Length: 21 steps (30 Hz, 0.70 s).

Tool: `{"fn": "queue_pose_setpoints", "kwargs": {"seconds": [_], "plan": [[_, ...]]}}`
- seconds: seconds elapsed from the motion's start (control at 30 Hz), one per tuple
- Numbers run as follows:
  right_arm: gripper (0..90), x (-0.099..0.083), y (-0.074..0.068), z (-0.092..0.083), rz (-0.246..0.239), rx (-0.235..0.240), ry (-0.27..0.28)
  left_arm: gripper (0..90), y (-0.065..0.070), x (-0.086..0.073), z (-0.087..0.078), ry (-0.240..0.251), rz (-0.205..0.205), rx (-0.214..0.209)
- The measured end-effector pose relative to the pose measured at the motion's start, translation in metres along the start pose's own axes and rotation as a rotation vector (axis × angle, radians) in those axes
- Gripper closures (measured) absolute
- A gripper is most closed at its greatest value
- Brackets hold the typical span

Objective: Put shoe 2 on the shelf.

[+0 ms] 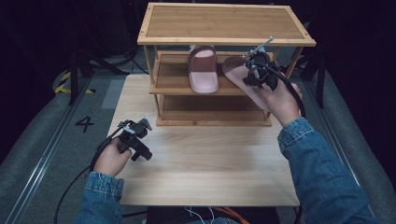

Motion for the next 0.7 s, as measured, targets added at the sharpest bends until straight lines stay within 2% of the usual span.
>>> {"fn": "queue_pose_setpoints", "kwargs": {"seconds": [0.03, 0.2, 0.37, 0.5, 0.57, 0.63, 0.7], "plan": [[82.6, 0.000, 0.000, 0.001, -0.004, -0.023, 0.005, 17.2, 0.000, 0.000, 0.000, -0.003, -0.003, 0.000], [77.3, -0.002, 0.001, 0.004, 0.001, -0.045, 0.033, 17.2, 0.000, 0.000, 0.001, -0.001, -0.001, 0.001], [70.1, -0.003, 0.000, -0.002, -0.014, -0.075, 0.038, 17.1, 0.000, 0.003, -0.001, -0.001, 0.005, -0.004], [67.5, -0.008, -0.003, -0.015, -0.002, -0.046, 0.052, 17.2, 0.001, 0.008, -0.001, -0.005, 0.011, -0.015], [67.0, -0.015, -0.004, -0.025, 0.008, -0.014, 0.060, 17.2, 0.001, 0.010, -0.002, 0.000, 0.028, -0.022], [67.2, -0.027, -0.004, -0.035, 0.021, 0.003, 0.082, 17.4, 0.000, 0.012, -0.004, 0.011, 0.017, -0.039], [68.6, -0.040, -0.004, -0.045, 0.039, 0.018, 0.108, 17.0, -0.003, 0.013, -0.006, 0.015, 0.019, -0.037]]}}
Point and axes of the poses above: each handheld gripper's, and its own axes: z roughly forward along the jaws, x roughly out of its top, y roughly to its right, the point moved 2 cm from there along z, roughly forward along the jaws, and after that the axes turned 3 degrees about -z, right-handed, at the moved point
